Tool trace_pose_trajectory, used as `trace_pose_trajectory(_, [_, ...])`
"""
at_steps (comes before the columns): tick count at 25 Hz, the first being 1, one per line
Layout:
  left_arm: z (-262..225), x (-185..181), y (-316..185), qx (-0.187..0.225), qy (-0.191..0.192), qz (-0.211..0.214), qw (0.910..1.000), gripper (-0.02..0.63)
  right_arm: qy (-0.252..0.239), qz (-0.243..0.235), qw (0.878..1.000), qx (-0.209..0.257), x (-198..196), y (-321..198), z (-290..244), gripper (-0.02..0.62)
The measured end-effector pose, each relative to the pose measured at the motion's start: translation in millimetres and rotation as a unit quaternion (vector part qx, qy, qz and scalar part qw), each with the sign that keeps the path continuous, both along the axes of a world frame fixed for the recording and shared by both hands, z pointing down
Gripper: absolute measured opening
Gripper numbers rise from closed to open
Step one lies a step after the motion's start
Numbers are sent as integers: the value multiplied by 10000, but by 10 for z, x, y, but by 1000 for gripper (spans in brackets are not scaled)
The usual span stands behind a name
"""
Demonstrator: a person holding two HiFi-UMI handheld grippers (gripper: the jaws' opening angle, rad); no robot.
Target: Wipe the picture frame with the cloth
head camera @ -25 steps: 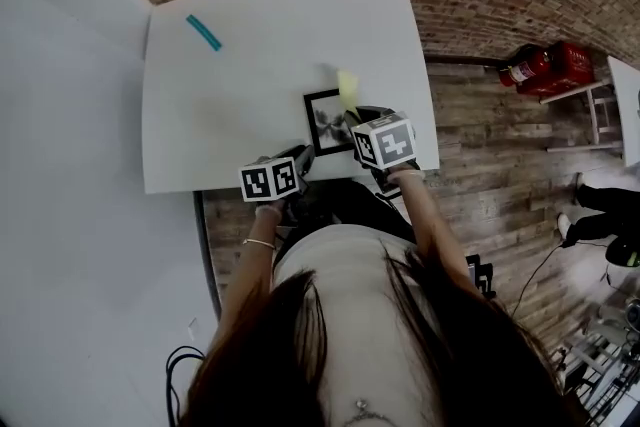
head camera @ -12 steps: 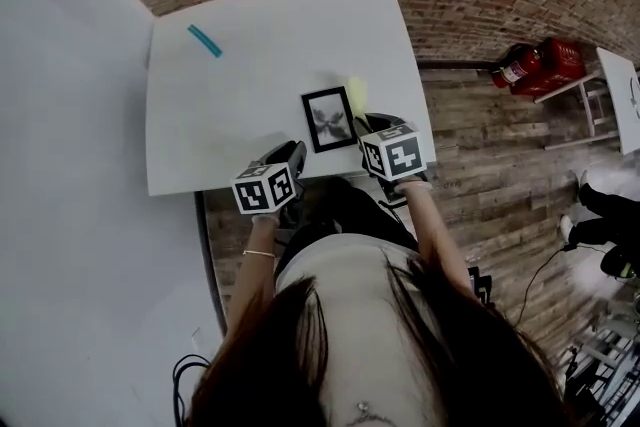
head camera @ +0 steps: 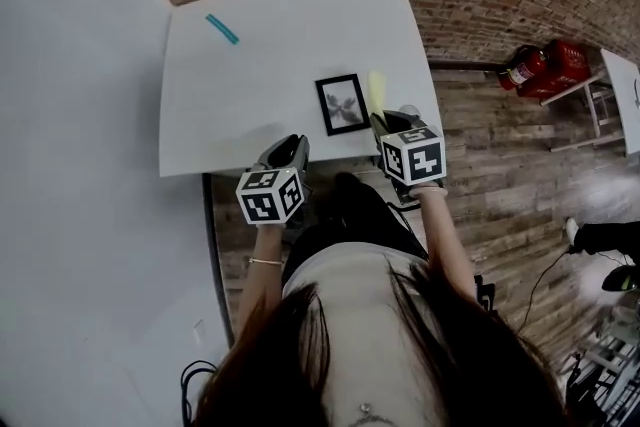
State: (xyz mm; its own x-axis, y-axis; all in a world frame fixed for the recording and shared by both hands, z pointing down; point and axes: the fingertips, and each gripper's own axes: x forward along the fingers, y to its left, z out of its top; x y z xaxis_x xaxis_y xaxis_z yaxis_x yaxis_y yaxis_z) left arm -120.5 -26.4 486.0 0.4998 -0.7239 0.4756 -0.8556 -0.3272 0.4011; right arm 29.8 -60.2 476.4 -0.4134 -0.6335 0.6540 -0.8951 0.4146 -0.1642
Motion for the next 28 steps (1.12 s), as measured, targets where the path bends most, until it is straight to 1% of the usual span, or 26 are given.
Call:
trace_pose_trajectory(9, [-381, -138, 208, 633, -396, -181, 9970, 23, 20, -15, 9997, 237, -31, 274, -219, 40])
trace_pose_trajectory(14, [-580, -136, 223, 953, -581, -275, 9934, 12, 41, -75, 9990, 443, 11, 291, -393, 40])
trace_pose_trajectory(18, [-727, -70, 201, 1174, -700, -310, 9901, 8, 161, -134, 9972, 712, 84, 262, -562, 40])
trace_pose_trajectory(22, [-866, 69, 187, 1290, -601, -396, 9890, 0, 227, -183, 9944, 1011, 220, 263, -761, 40])
trace_pose_trajectory(28, [-1023, 250, 215, 1386, -512, -620, 9871, 0, -5, -191, 9914, 1293, 456, 335, -973, 40])
